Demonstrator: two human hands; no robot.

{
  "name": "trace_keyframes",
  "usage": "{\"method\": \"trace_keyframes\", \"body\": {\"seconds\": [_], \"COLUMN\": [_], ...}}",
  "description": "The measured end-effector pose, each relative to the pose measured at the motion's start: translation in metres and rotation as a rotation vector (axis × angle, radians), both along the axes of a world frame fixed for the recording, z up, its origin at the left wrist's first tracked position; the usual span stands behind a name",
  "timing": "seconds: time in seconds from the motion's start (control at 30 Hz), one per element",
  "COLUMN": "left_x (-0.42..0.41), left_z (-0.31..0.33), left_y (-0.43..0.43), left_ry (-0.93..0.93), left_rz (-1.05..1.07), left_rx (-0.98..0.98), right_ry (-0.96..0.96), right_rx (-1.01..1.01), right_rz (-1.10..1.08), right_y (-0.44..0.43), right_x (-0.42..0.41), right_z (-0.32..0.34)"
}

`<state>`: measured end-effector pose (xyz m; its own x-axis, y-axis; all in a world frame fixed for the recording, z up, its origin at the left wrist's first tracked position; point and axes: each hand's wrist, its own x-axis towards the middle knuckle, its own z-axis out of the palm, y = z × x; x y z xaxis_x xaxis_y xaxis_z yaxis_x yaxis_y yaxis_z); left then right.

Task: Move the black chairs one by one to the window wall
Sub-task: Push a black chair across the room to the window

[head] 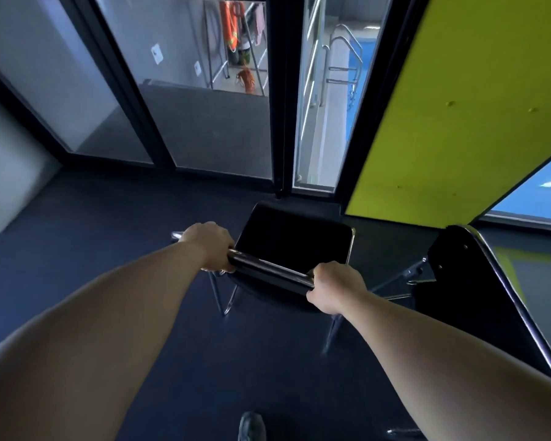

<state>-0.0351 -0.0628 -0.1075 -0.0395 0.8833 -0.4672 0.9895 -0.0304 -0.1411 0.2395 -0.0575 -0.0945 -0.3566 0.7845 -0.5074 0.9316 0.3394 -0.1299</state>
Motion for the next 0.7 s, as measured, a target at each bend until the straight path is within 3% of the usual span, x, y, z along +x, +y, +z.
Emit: {"method": "trace_keyframes", "body": {"seconds": [0.4,0.7], "left_x": [0.031,0.043], "left_z": [0.008,0.008], "left_y": [-0.187,-0.339], "left_ry": [-0.039,-0.018], "left_rz": [0.385,0.546], "left_rx": [0.038,0.06], "right_ry": [-0.031,0.013], "right_rx": [-0.022,-0.005], "right_rz": [0.314,0.495], "right_y": [-0.109,-0.215], "right_x": [0.012,0.004], "right_z": [-0.001,-0.003]}}
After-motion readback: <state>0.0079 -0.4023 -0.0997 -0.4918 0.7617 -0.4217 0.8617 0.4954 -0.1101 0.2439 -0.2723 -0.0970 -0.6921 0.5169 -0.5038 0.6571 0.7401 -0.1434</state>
